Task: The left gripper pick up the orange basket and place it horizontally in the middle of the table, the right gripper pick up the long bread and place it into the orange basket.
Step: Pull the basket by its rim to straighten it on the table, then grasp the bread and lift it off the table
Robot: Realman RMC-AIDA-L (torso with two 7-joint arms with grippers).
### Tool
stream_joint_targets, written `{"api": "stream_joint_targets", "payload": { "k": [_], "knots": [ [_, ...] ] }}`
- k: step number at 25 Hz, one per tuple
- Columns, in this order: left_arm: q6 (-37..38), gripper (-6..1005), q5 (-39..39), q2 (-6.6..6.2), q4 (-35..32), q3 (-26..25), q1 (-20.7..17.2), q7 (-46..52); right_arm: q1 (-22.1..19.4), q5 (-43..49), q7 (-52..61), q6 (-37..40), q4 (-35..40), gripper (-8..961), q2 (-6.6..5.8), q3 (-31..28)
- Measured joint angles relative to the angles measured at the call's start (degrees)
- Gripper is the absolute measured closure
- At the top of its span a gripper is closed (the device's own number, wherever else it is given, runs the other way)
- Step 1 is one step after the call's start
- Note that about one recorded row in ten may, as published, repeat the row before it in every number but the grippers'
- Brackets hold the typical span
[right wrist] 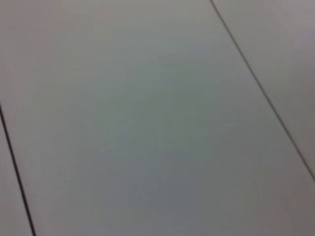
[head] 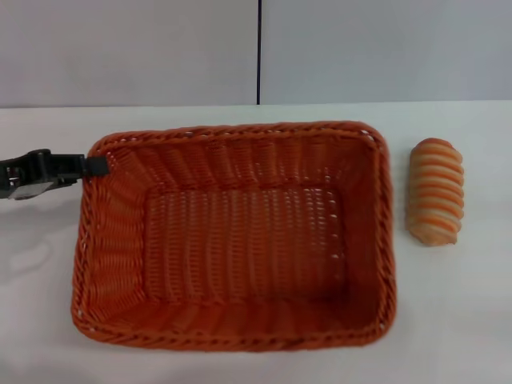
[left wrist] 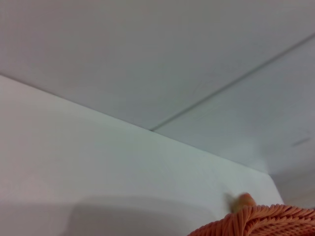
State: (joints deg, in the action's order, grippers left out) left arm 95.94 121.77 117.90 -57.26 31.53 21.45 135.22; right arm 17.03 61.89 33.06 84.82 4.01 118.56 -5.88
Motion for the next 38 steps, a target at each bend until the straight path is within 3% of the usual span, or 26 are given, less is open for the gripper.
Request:
{"api": "stream_joint_targets", "payload": {
  "k": [12, 16, 24, 27, 31, 32, 33, 38],
  "knots": [
    [2.55, 662, -0.23, -0.27, 0.33, 0.45, 1.26, -0.37, 0.23, 0.08, 0.12, 0.36, 0.0, 426, 0.1, 1.25],
    [2.61, 544, -0.23, -0.54, 0.25, 0.22, 1.3, -0.44, 0.28, 0.08, 0.28, 0.35, -0.09, 426, 0.09, 1.46],
    [0.4, 273, -0.23, -3.09, 0.13, -1.25, 0.48, -3.37, 0.4, 0.08, 1.45, 0.13, 0.16, 427, 0.0, 2.74],
    [-1.27, 195, -0.4, -3.27, 0.06, -6.41, 0.62, -9.82, 0.71, 0.08, 1.85, -0.34, 0.4, 427, -0.05, 3.19],
    [-3.59, 186, -6.83, -1.12, 2.49, -17.52, 0.35, -24.0, 1.1, 0.08, 5.19, -2.21, 2.25, 427, -0.03, 5.19],
    [-3.92, 186, -14.77, 0.0, 7.11, -22.19, -0.36, -33.64, 1.41, 0.08, 7.26, -3.63, 3.32, 427, -0.08, 7.21],
    [-3.92, 186, -14.77, 0.0, 7.11, -22.19, -0.36, -33.64, 1.41, 0.08, 7.26, -3.63, 3.32, 427, -0.08, 7.21],
    [-1.25, 186, -36.26, -0.01, 27.89, -24.47, -1.72, -59.28, 1.55, 0.08, 16.33, -4.24, 8.27, 427, -0.35, 16.46]
  ]
}}
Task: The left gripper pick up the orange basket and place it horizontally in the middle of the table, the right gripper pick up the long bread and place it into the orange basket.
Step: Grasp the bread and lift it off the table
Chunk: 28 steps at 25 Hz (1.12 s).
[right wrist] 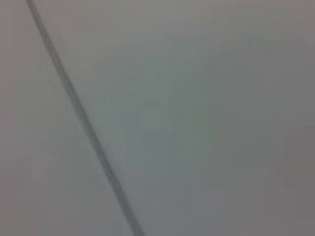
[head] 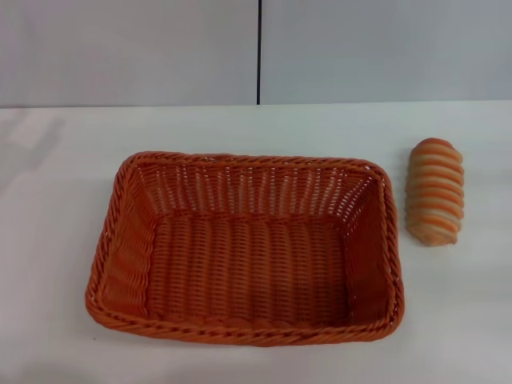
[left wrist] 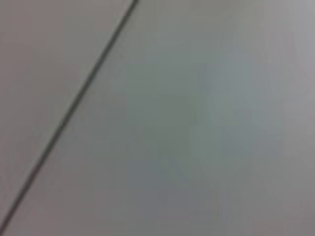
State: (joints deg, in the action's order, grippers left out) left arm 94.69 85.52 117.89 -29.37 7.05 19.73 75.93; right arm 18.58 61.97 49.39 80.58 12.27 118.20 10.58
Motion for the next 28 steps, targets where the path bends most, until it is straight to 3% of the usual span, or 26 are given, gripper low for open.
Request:
{"api": "stream_joint_targets", "payload": {
  "k": [3, 4, 5, 10, 13, 17, 18, 19, 20, 24, 28],
  "knots": [
    [2.7, 186, -3.92, 0.19, 5.73, -0.02, 0.11, -11.81, -0.3, 1.18, 8.77, 0.36, 3.71, 427, -0.76, 6.72],
    [3.48, 186, -4.18, 0.23, 7.06, -0.05, 0.28, -15.17, -0.16, 3.83, 14.51, 0.41, 5.33, 427, -2.06, 9.98],
    [4.09, 186, -4.34, 0.22, 8.53, -0.13, 0.48, -18.32, -0.16, 3.83, 14.51, 0.41, 5.33, 427, -2.06, 9.98],
    [4.72, 186, -4.43, 0.23, 12.37, -0.14, 1.36, -29.26, 2.3, 15.11, 29.75, 1.11, 9.32, 426, -5.75, 13.09],
    [6.07, 186, -4.5, 0.24, 14.5, -0.6, 1.79, -33.45, 3.85, 18.65, 37.06, 2.21, 11.75, 426, -6.95, 13.25],
    [6.08, 186, -4.55, 0.23, 15.1, -0.67, 2.3, -35.74, 5.75, 25.16, 43.88, 2.23, 17.47, 426, -7.67, 13.32],
    [5.73, 186, -4.56, 0.24, 15.15, -0.64, 2.47, -35.82, 6.42, 27.59, 45.83, 2.18, 18.99, 426, -8.13, 13.07],
    [5.27, 186, -4.56, 0.22, 15.18, -0.52, 2.68, -35.87, 7.59, 31.95, 49.67, 2.24, 21.19, 420, -9.35, 12.67],
    [4.87, 186, -4.56, 0.18, 15.2, -0.4, 2.92, -35.89, 7.59, 31.95, 49.67, 2.24, 21.19, 414, -9.35, 12.67],
    [3.76, 186, -4.53, 0.1, 15.22, -0.23, 3.68, -35.97, 9.41, 37.17, 56.0, 2.67, 24.18, 391, -11.35, 12.7],
    [3.47, 186, -4.44, 0.19, 15.26, -0.2, 4.0, -36.3, 9.95, 39.76, 59.12, 3.35, 26.89, 368, -11.56, 13.69]
  ]
}}
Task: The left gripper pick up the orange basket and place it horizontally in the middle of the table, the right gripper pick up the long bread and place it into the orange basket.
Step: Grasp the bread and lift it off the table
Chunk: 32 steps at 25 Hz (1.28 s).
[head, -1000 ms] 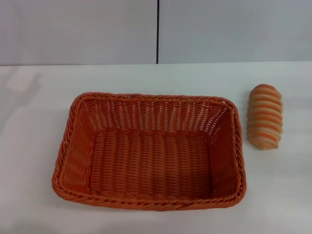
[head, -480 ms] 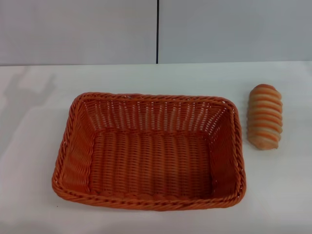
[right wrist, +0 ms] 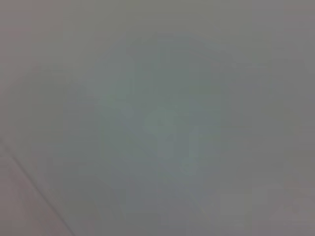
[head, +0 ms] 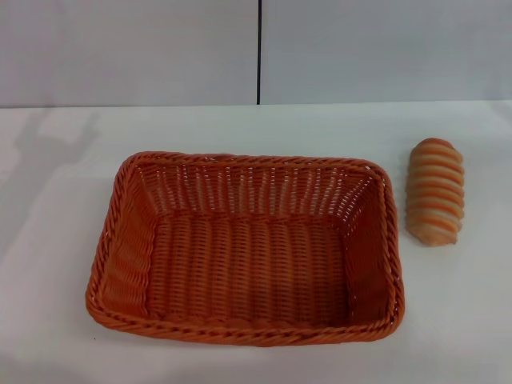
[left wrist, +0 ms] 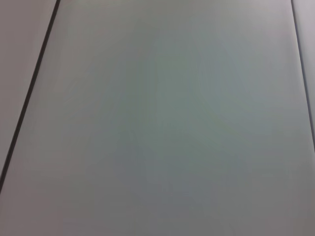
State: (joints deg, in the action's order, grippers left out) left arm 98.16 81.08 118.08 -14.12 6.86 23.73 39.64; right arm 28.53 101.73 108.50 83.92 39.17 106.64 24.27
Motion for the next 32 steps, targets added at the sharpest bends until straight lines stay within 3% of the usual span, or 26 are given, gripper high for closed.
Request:
{"api": "stream_joint_targets", "payload": {
  "k": [6, 11, 18, 32],
  "knots": [
    [0.59, 186, 0.42, -0.06, 0.14, 0.12, 0.23, 0.18, 0.04, 2.0, 0.49, -0.42, 0.36, 333, 0.51, 0.66],
    [0.88, 186, 0.53, 0.05, 0.37, 0.55, 0.11, 0.29, 0.05, 2.75, -0.04, -1.1, 1.81, 304, 1.88, 2.05],
    [0.43, 186, 0.57, -0.02, 0.84, 1.52, 0.45, -0.16, 0.04, 3.96, 1.11, -0.64, 4.25, 279, 2.07, 4.64],
    [0.59, 186, 0.24, 0.04, 0.87, 2.2, 0.67, -0.01, 8.04, 28.78, 11.27, 0.33, 8.62, 266, 1.11, 9.2]
  ]
}}
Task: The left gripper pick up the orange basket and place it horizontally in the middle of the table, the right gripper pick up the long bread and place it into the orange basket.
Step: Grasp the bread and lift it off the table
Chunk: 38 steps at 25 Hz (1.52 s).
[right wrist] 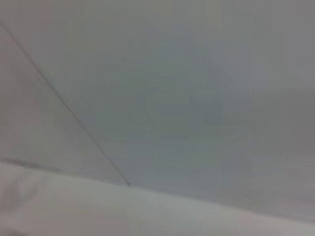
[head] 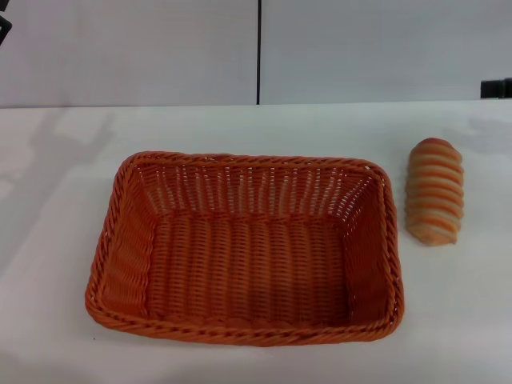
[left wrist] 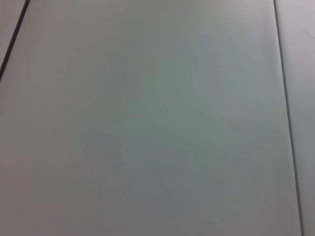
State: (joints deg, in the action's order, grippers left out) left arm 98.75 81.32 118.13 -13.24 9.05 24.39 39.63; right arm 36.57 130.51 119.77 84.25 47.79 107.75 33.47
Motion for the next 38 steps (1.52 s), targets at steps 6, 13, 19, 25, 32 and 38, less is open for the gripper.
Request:
{"api": "stream_joint_targets", "payload": {
  "k": [6, 13, 19, 25, 32, 38],
  "knots": [
    [0.38, 186, 0.21, 0.02, 0.53, 0.03, 0.65, 1.52, 5.07, 12.67, 5.96, 2.15, 0.14, 266, -0.55, 2.35],
    [1.24, 186, 0.27, 0.04, 1.26, 0.09, 0.75, 1.75, 7.68, 18.76, 7.09, 0.61, -1.94, 267, 0.14, 4.33],
    [1.68, 186, 0.27, 0.03, 1.46, 0.09, 0.75, 1.82, 8.57, 19.08, 7.12, -1.86, -5.2, 268, 0.23, 6.72],
    [1.78, 186, 0.3, 0.05, 1.47, 0.09, 1.11, 2.19, 9.45, 19.12, 7.47, -5.37, -8.55, 272, 0.71, 9.5],
    [1.92, 186, 0.18, 0.08, 1.46, 0.09, 1.26, 2.59, 11.07, 19.17, 7.73, -7.77, -11.75, 284, 1.04, 12.07],
    [2.06, 186, 0.0, 0.16, 1.75, 0.09, 0.99, 2.59, 12.32, 19.99, 7.9, -8.88, -13.15, 295, 1.97, 13.61]
  ]
}}
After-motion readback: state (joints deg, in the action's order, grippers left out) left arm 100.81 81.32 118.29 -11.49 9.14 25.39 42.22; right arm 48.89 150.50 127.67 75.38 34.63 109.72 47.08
